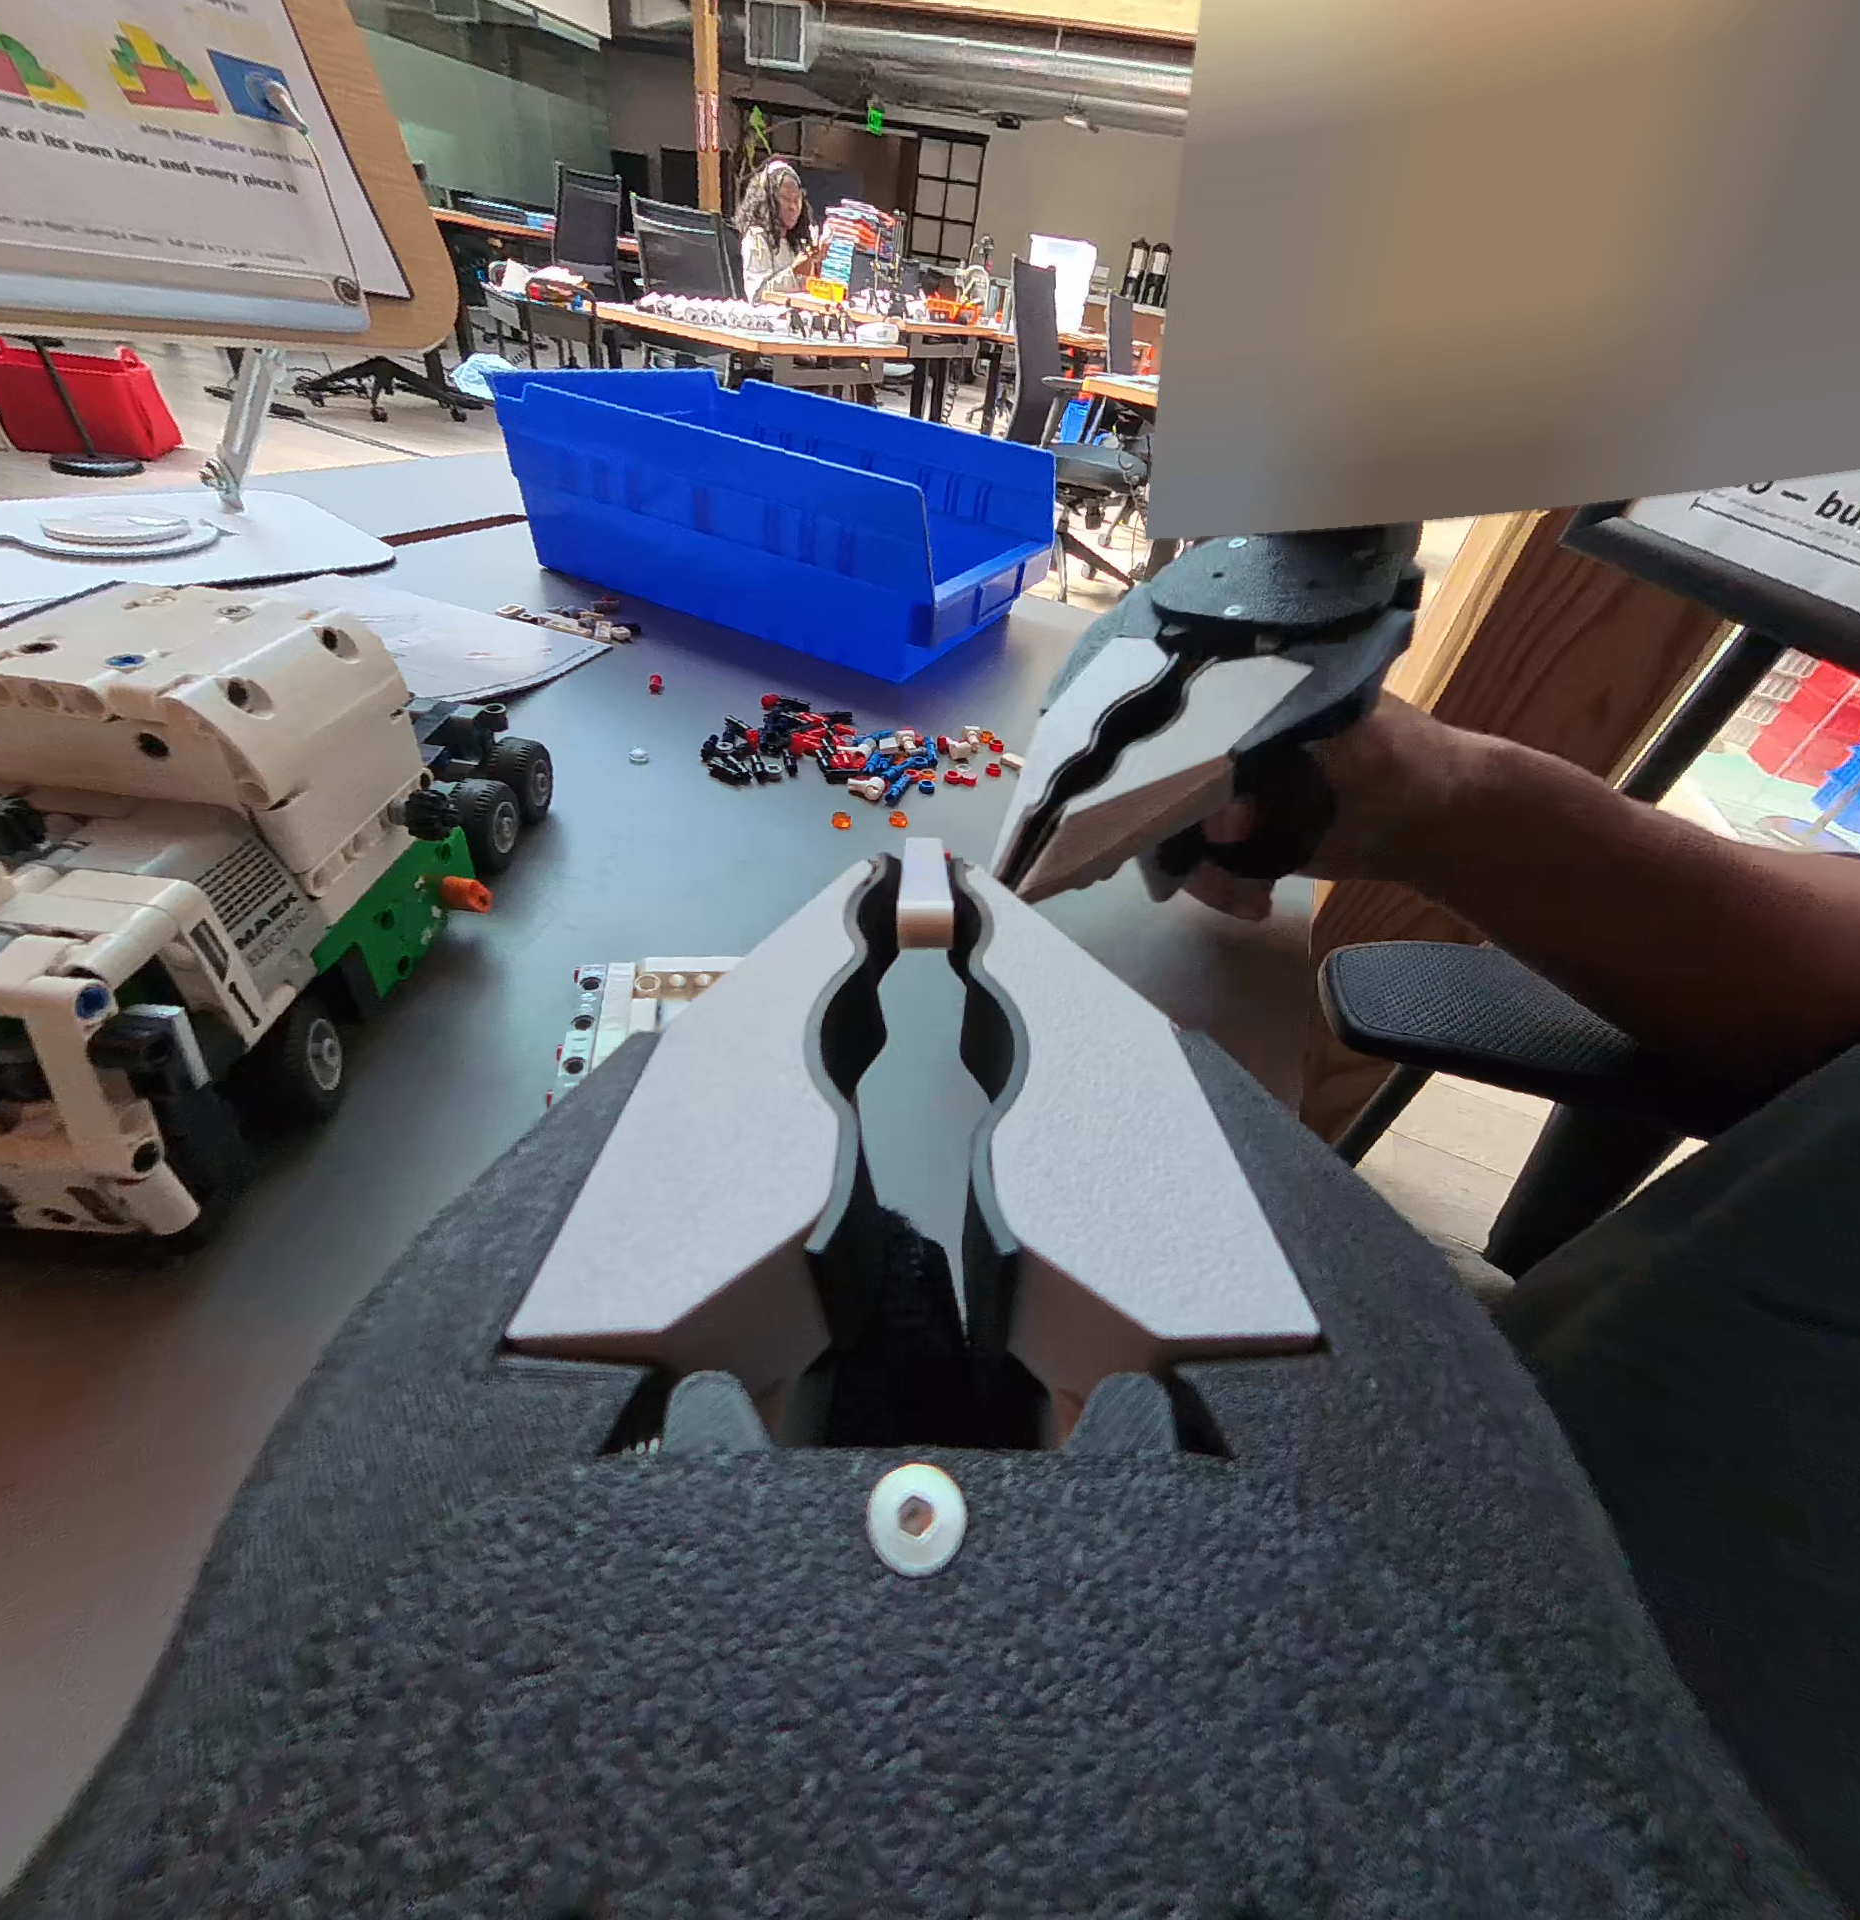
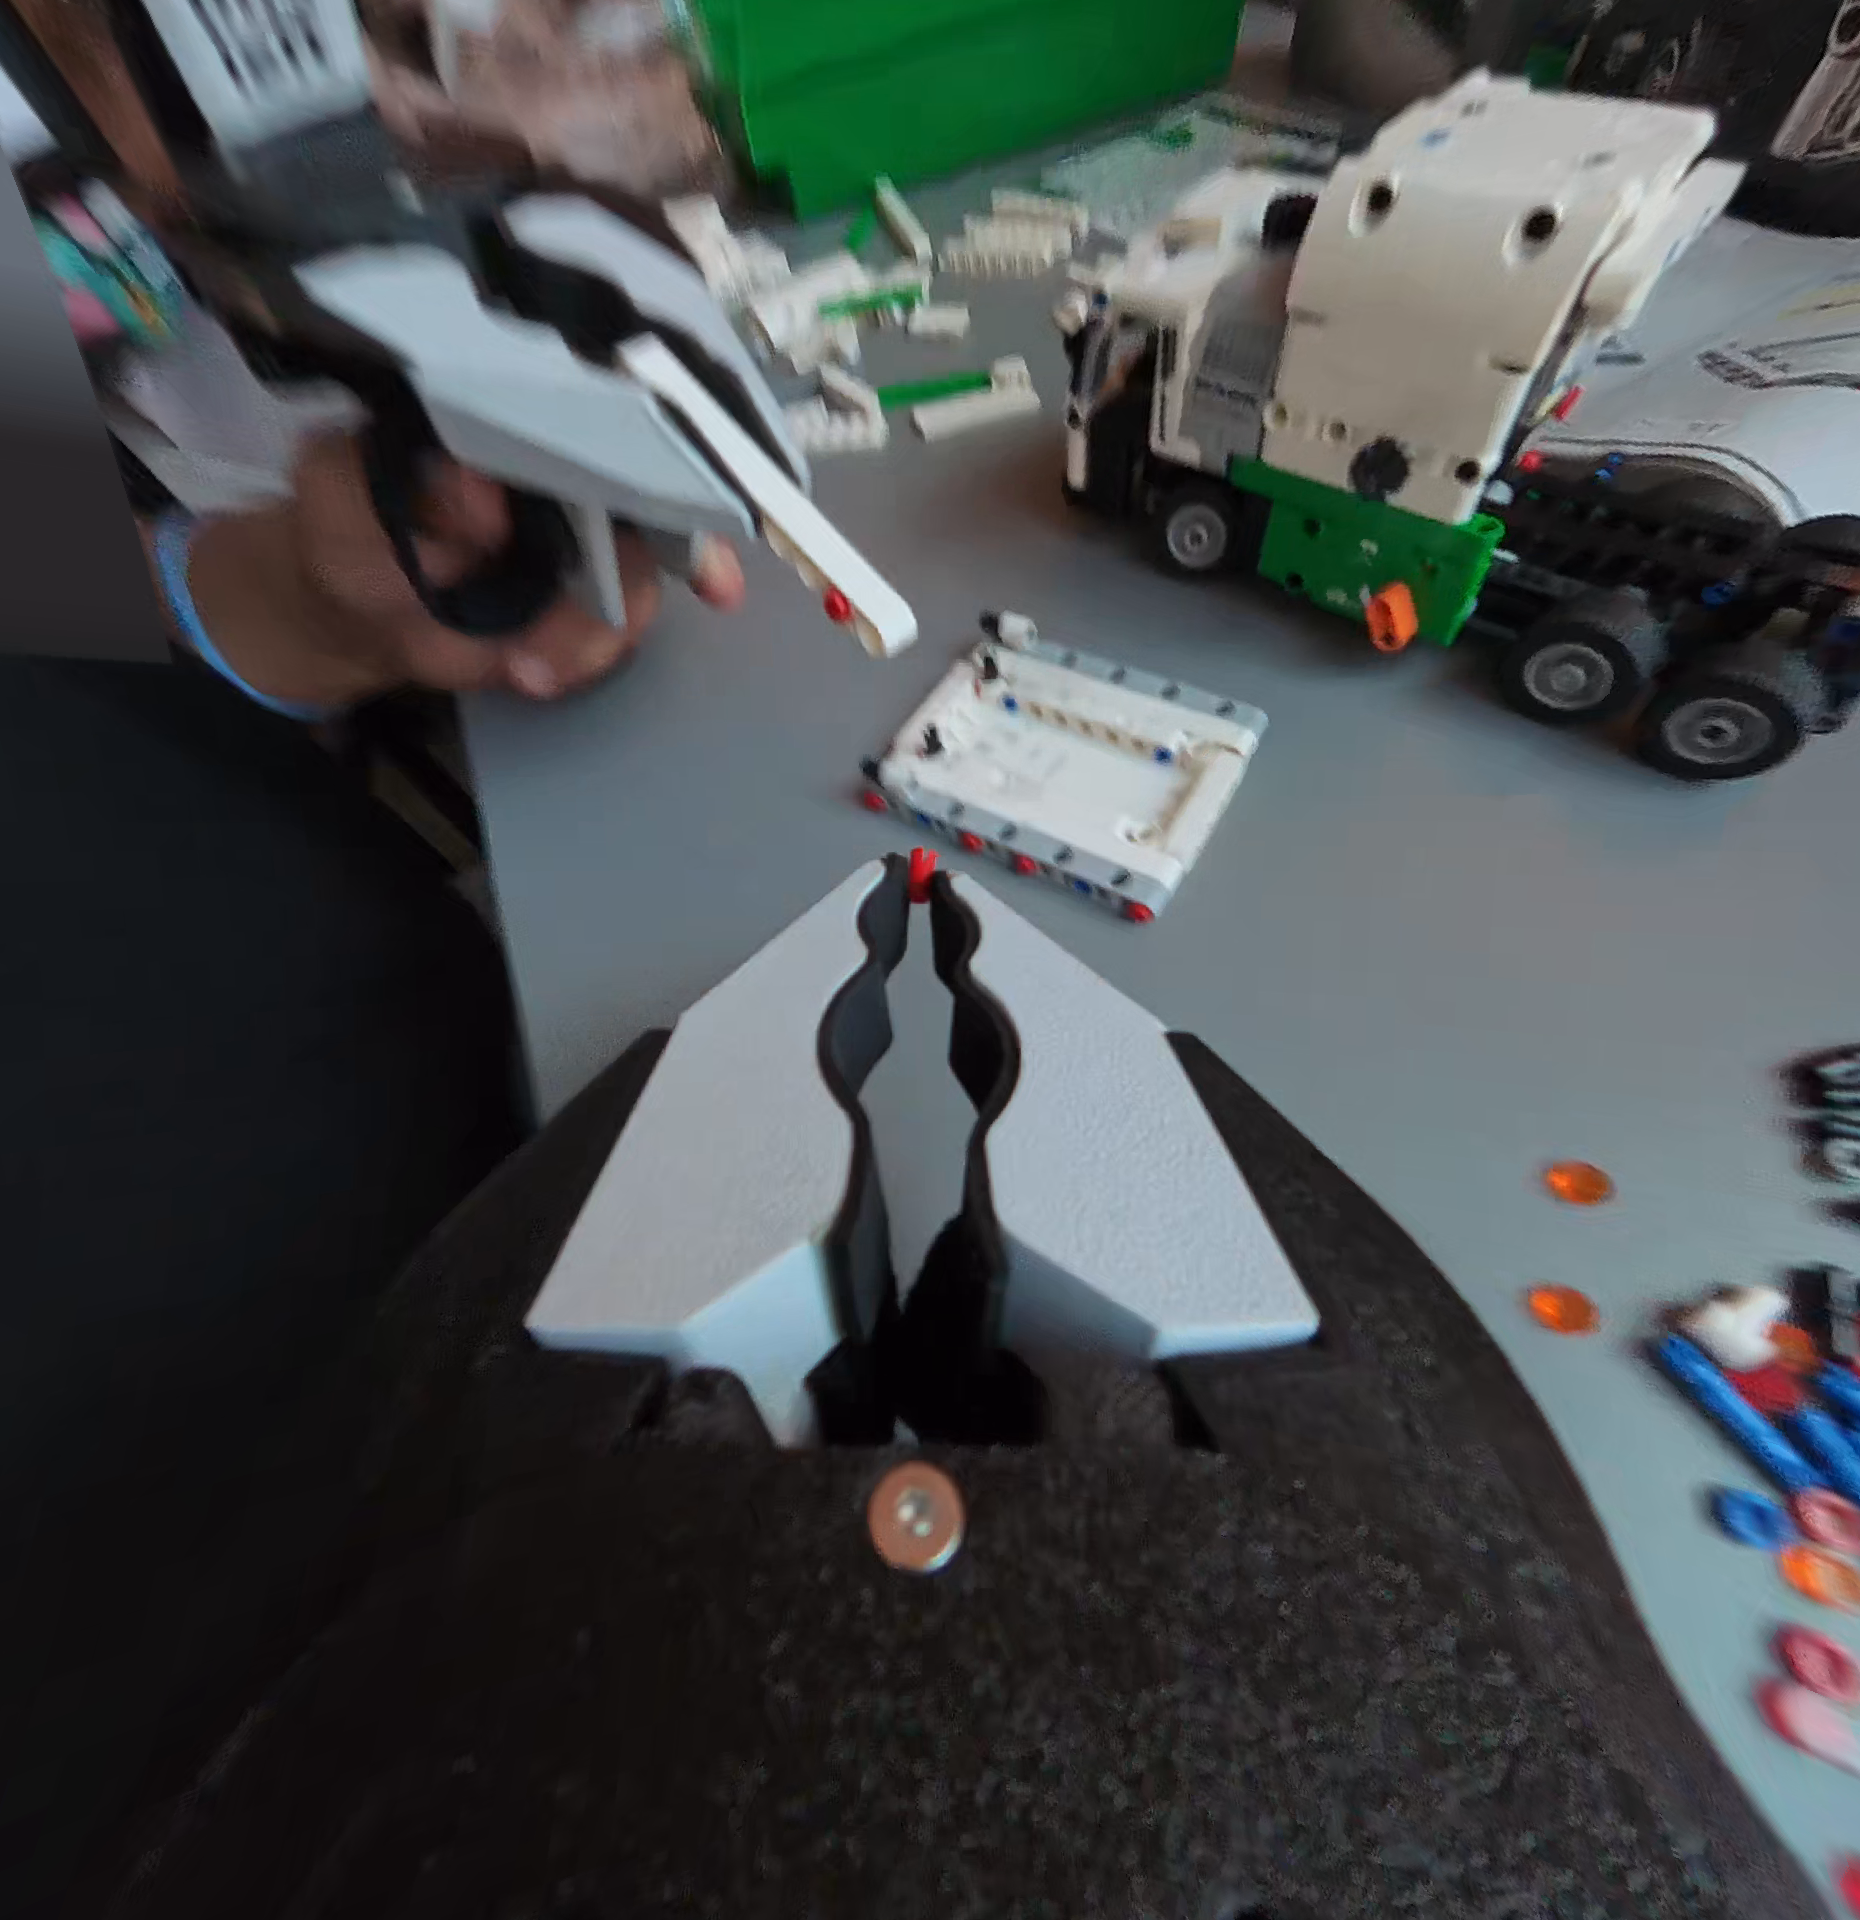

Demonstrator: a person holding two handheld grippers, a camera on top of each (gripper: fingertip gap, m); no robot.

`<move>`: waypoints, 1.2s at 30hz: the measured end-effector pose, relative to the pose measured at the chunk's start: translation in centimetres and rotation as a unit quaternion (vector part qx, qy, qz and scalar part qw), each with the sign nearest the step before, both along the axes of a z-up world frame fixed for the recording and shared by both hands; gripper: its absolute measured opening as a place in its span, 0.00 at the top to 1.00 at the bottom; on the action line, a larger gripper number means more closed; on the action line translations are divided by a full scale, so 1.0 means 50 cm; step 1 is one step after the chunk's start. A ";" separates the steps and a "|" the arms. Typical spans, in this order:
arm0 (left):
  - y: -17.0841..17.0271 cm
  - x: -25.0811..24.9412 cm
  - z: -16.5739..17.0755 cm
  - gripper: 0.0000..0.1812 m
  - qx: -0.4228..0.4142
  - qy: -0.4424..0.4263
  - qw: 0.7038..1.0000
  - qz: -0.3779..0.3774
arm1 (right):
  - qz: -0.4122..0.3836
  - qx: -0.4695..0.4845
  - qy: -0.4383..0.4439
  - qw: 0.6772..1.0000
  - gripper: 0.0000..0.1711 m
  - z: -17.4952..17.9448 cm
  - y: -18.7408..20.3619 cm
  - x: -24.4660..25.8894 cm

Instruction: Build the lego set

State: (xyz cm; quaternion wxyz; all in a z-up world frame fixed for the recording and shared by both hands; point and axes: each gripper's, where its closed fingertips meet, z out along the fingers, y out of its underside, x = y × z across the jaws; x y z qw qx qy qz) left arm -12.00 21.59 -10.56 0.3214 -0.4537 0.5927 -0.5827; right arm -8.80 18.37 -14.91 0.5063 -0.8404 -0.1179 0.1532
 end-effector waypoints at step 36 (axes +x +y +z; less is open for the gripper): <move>-0.022 0.002 0.008 0.96 0.140 -0.058 0.986 0.064 | -0.064 0.049 0.563 0.822 0.99 0.088 0.044 -0.069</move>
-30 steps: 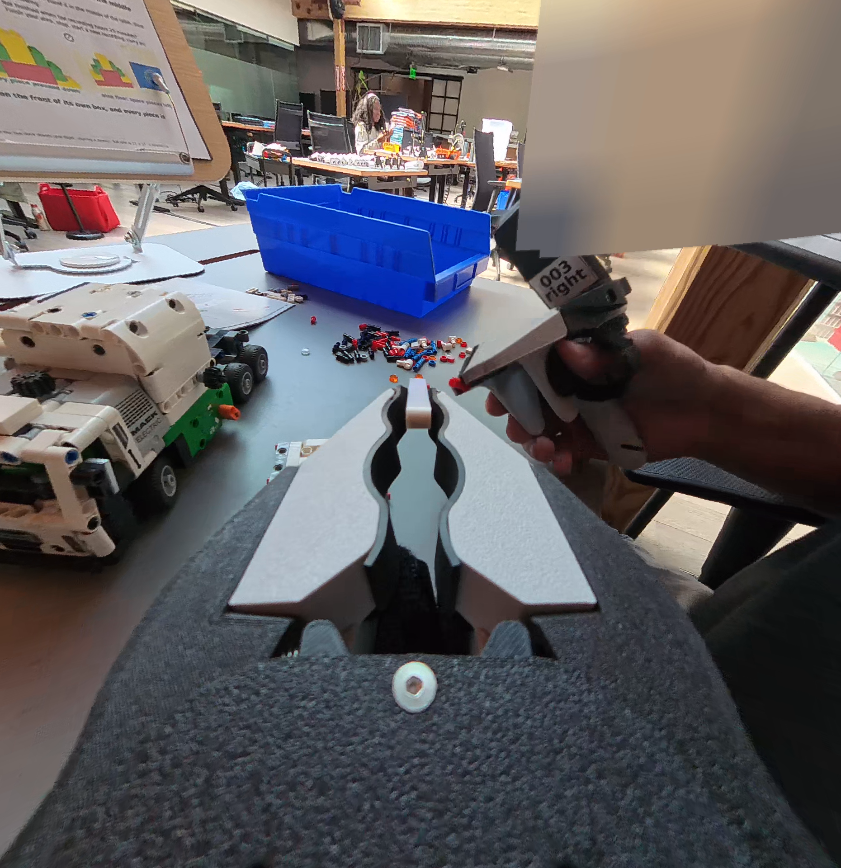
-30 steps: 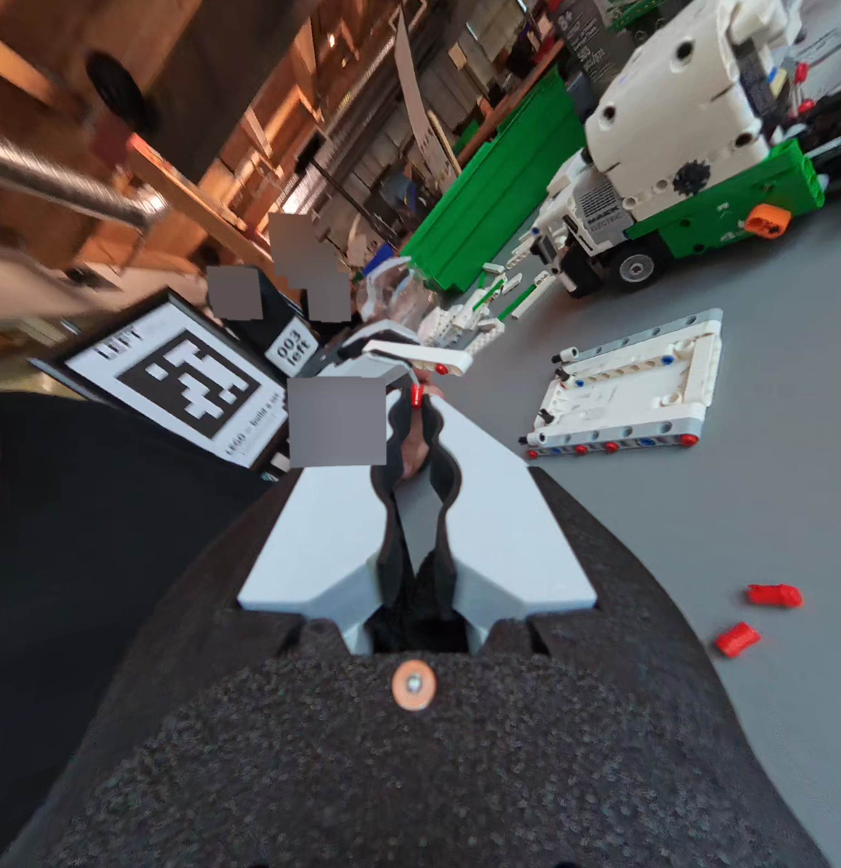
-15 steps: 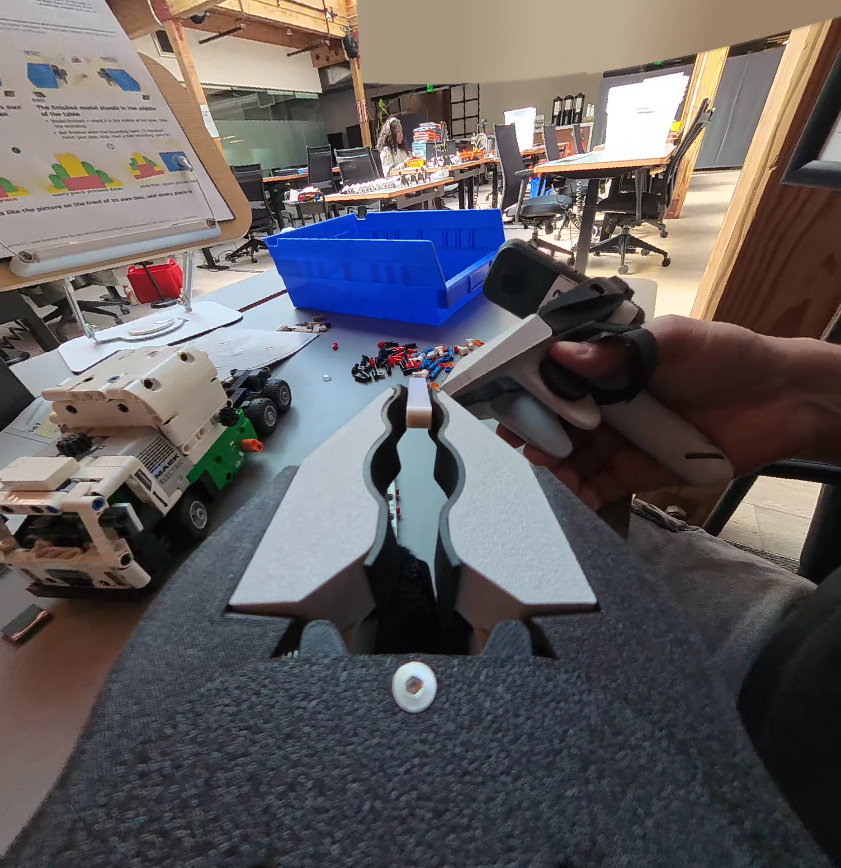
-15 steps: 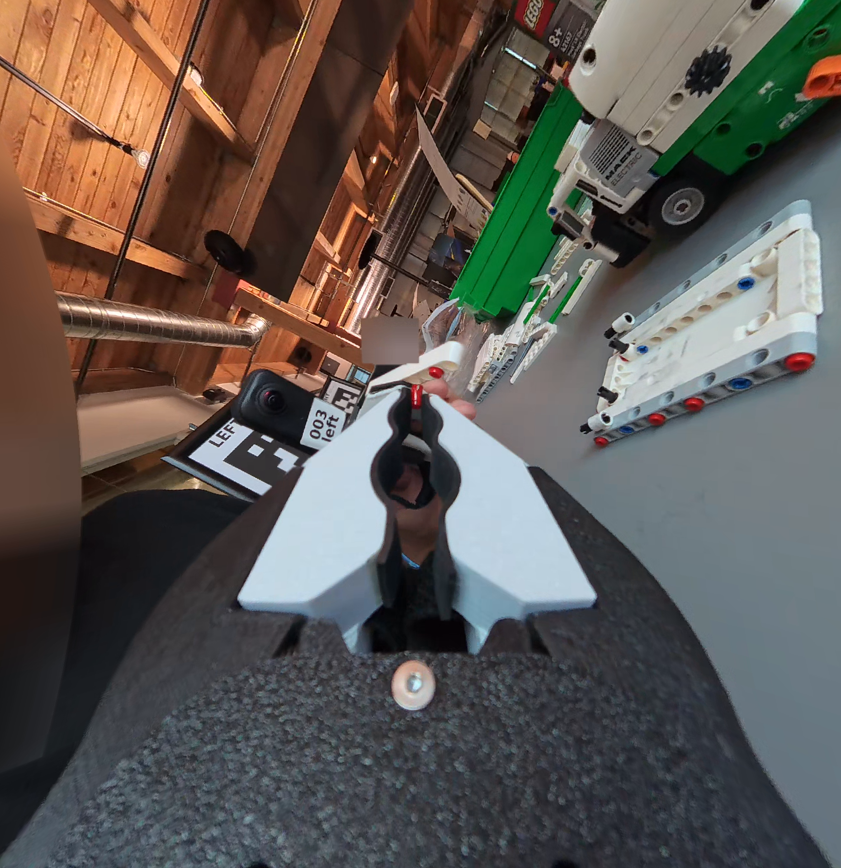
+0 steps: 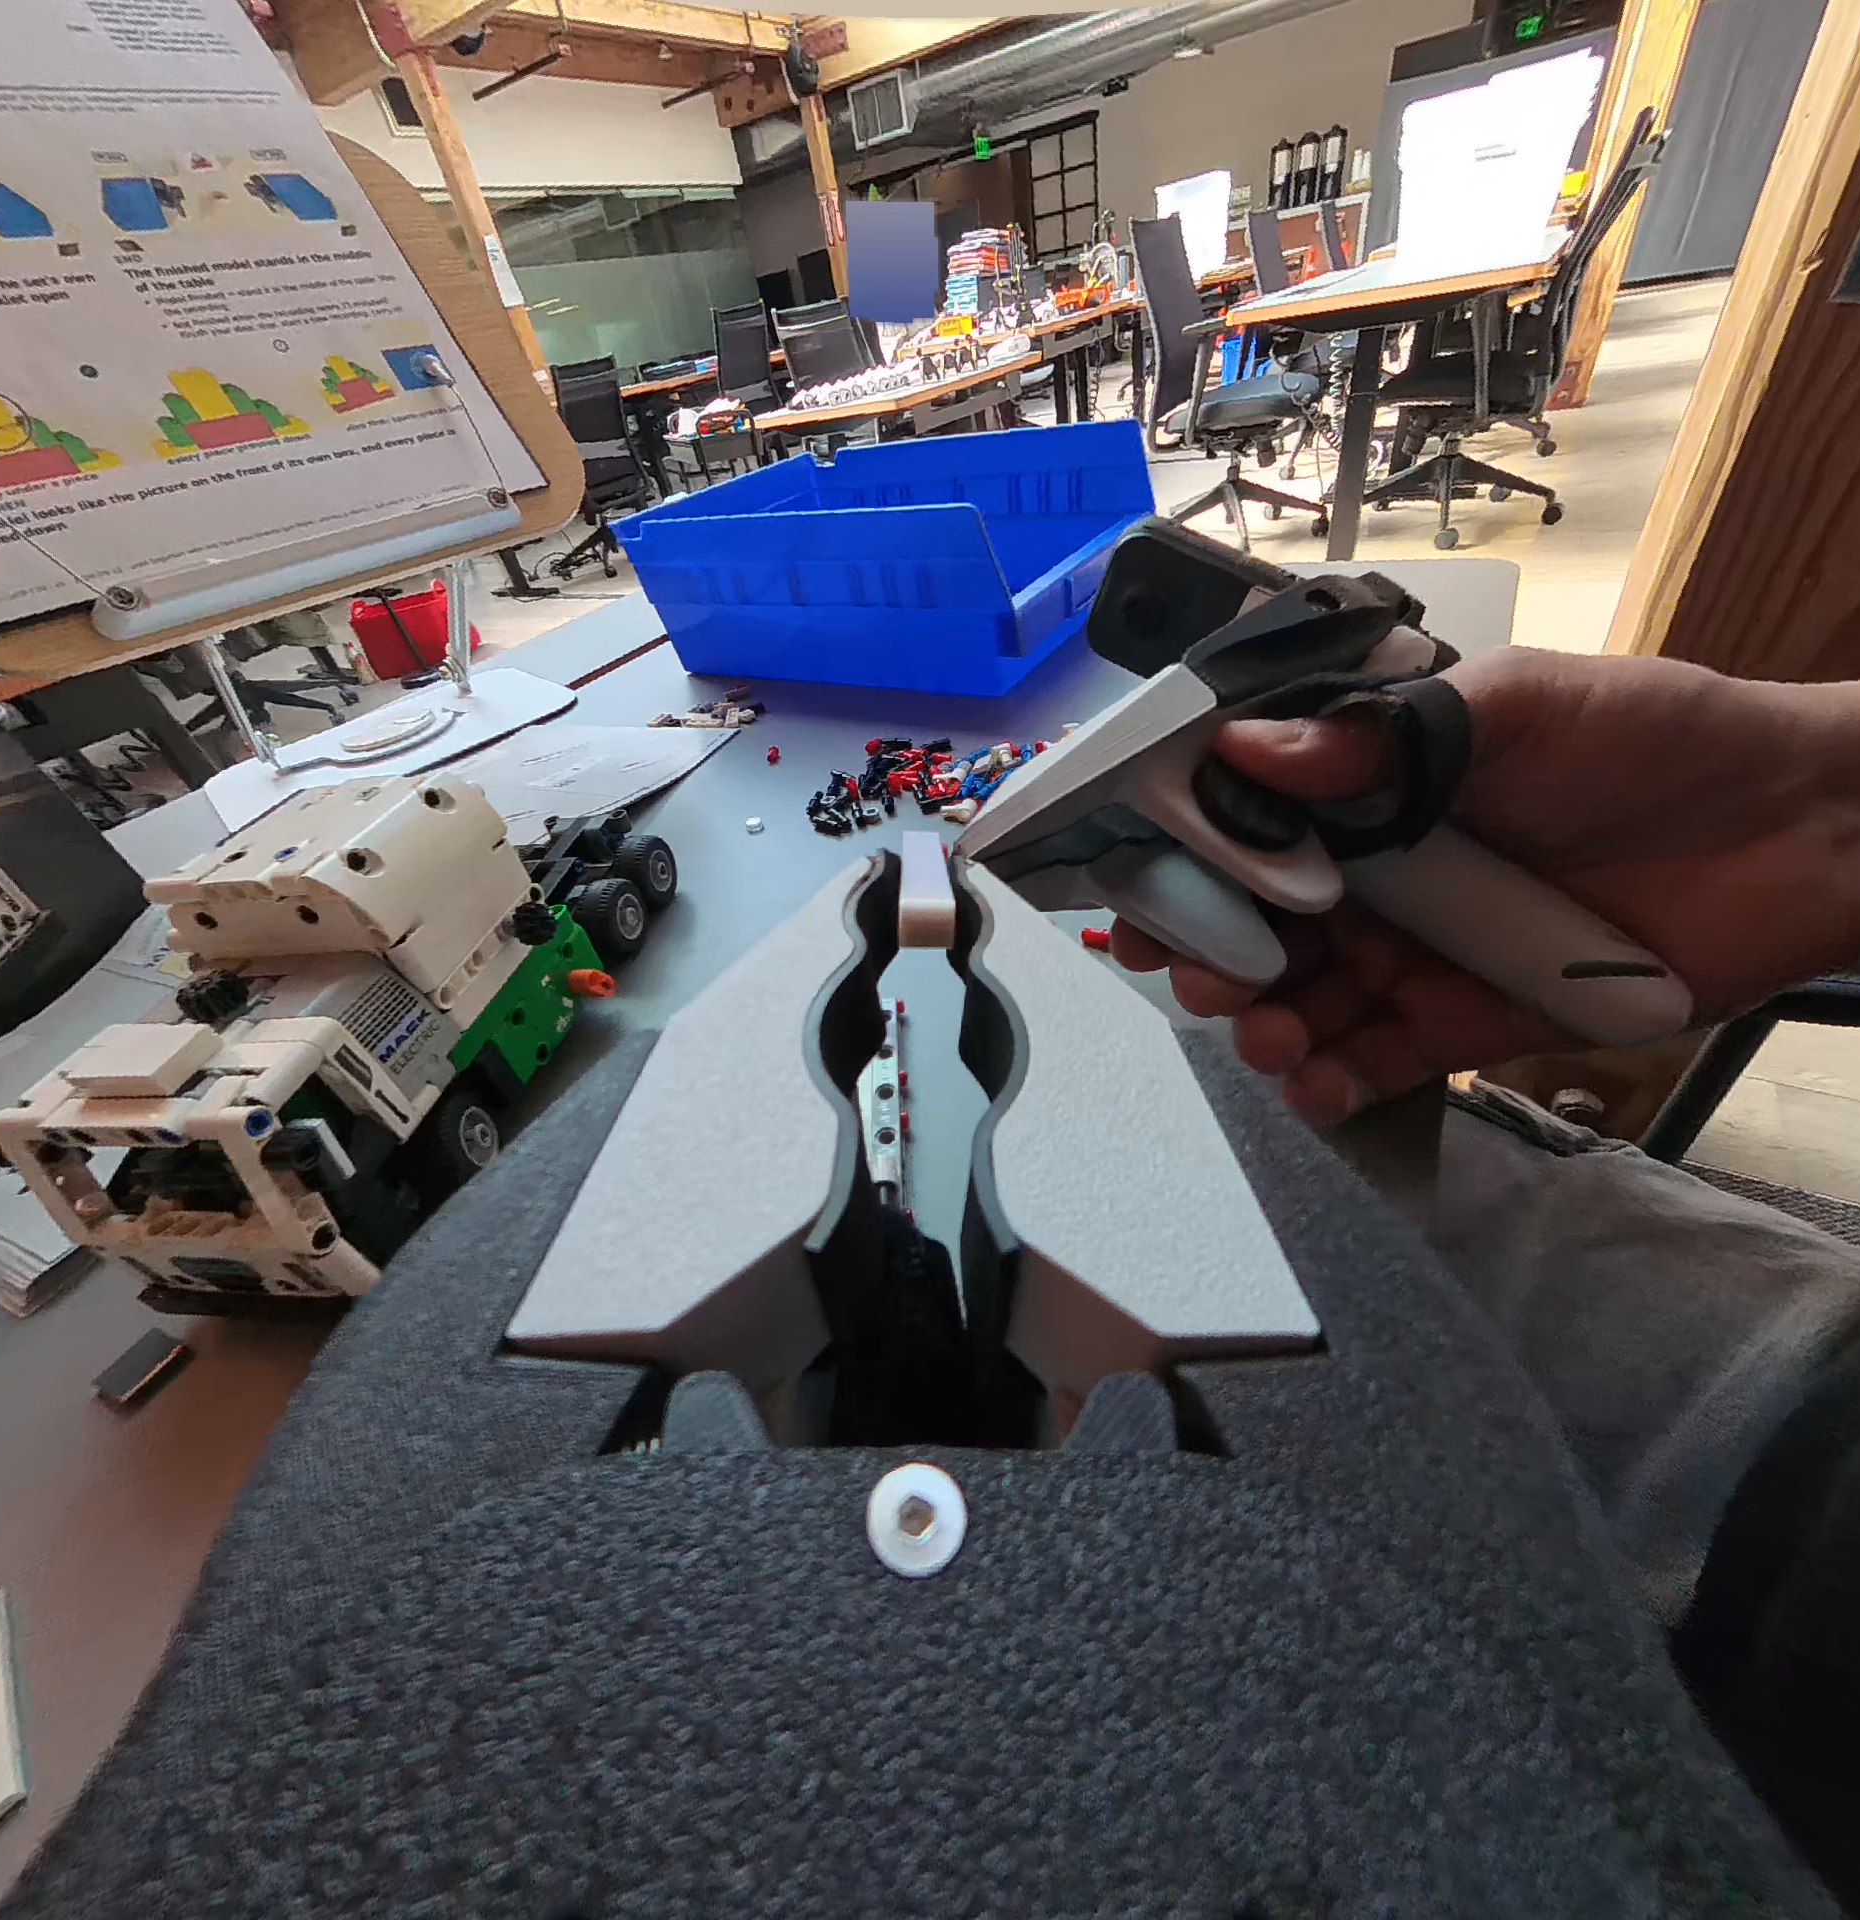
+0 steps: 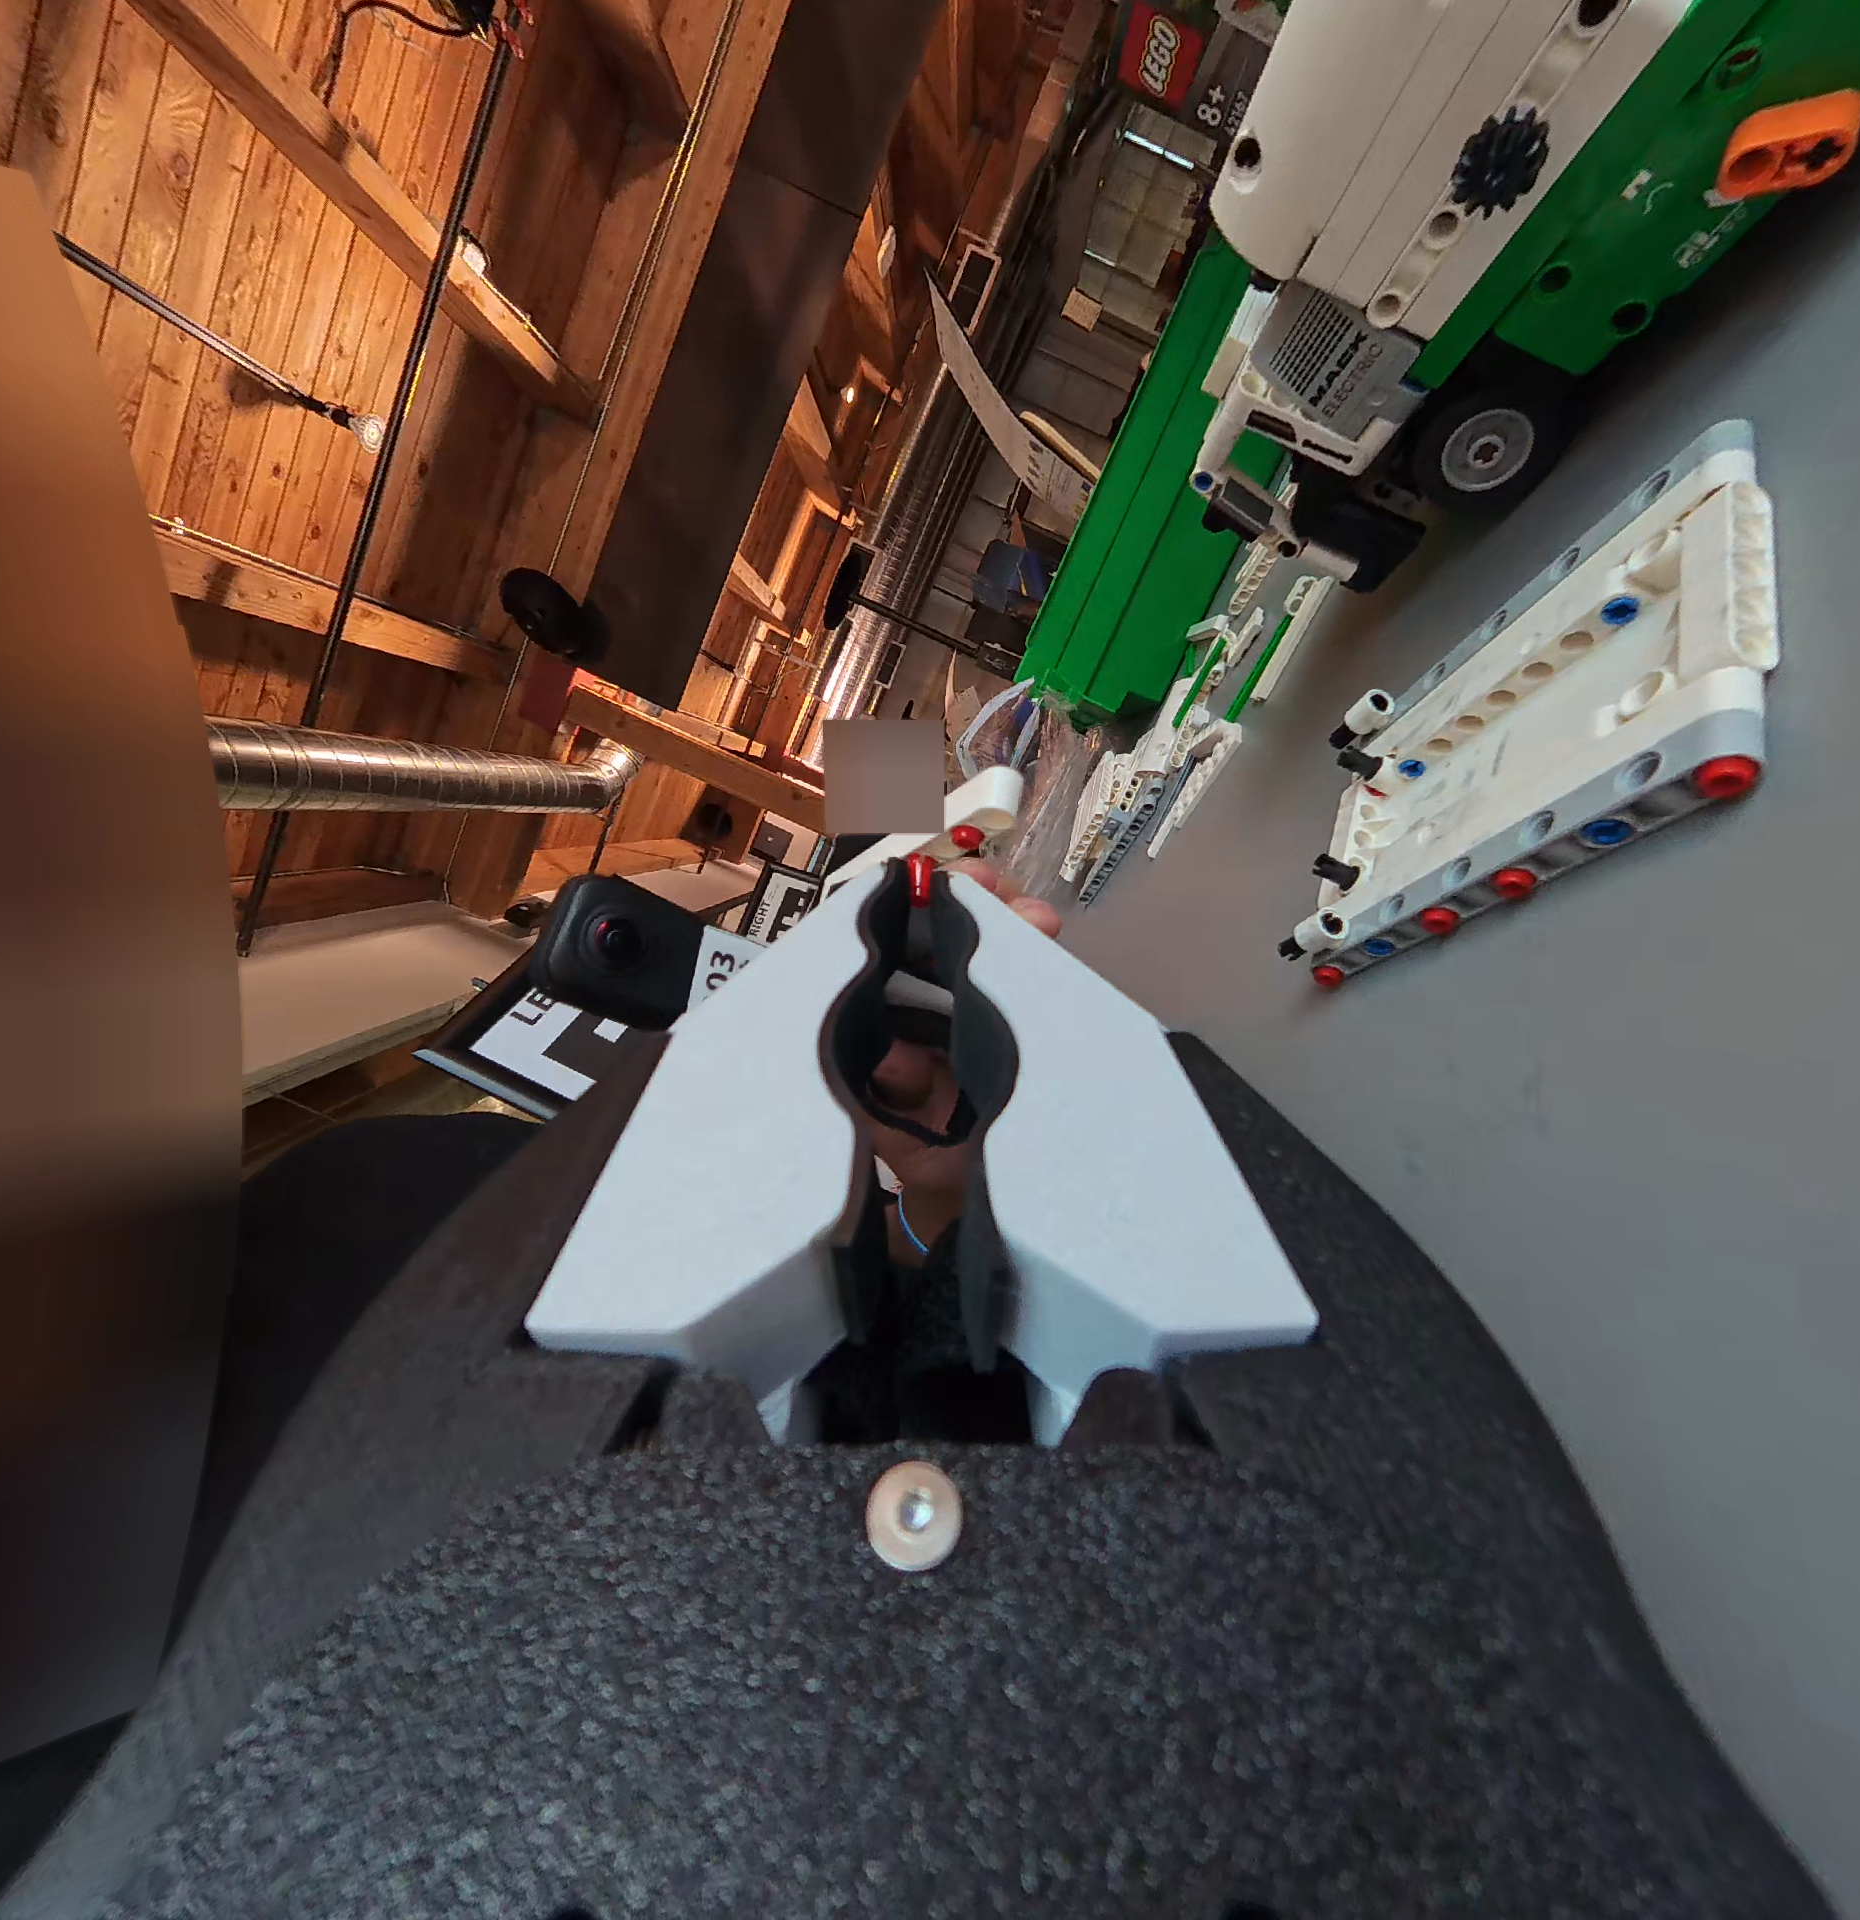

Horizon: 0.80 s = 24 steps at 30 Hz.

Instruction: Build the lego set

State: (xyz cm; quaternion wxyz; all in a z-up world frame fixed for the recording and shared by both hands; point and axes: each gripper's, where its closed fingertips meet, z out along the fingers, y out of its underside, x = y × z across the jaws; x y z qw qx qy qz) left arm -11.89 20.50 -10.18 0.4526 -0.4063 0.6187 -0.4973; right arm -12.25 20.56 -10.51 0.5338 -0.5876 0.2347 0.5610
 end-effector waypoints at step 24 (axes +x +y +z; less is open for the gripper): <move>-0.026 -0.031 0.048 0.97 -0.227 -0.004 0.960 -0.163 | 0.010 0.096 -0.412 0.906 0.76 0.032 -0.030 -0.018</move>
